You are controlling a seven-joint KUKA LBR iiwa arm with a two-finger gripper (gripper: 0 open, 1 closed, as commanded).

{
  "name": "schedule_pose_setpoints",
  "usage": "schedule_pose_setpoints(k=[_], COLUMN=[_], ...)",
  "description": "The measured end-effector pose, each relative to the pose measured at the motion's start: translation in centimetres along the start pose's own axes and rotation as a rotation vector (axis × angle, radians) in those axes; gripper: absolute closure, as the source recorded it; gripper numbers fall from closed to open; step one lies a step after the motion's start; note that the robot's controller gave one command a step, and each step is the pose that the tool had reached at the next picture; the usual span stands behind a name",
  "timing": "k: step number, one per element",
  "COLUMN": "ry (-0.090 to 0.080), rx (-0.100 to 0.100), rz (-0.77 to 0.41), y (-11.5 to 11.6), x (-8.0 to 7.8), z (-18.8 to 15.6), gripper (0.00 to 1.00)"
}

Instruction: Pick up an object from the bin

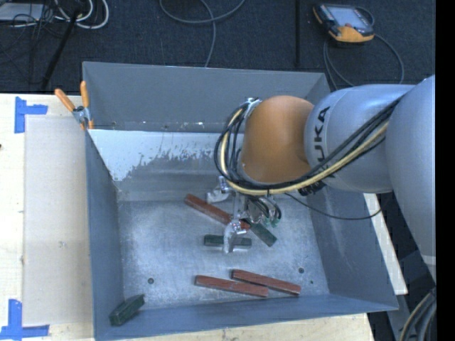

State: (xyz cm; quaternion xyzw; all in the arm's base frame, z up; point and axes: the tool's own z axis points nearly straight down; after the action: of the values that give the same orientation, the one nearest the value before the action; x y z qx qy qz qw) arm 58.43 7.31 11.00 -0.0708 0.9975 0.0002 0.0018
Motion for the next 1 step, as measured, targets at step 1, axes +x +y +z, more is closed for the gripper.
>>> schedule_pose_setpoints(k=[1], ry=[-0.034], rx=[-0.005], rz=[-0.132], y=[-1.40], x=[-1.64], z=[2.65], gripper=[1.00])
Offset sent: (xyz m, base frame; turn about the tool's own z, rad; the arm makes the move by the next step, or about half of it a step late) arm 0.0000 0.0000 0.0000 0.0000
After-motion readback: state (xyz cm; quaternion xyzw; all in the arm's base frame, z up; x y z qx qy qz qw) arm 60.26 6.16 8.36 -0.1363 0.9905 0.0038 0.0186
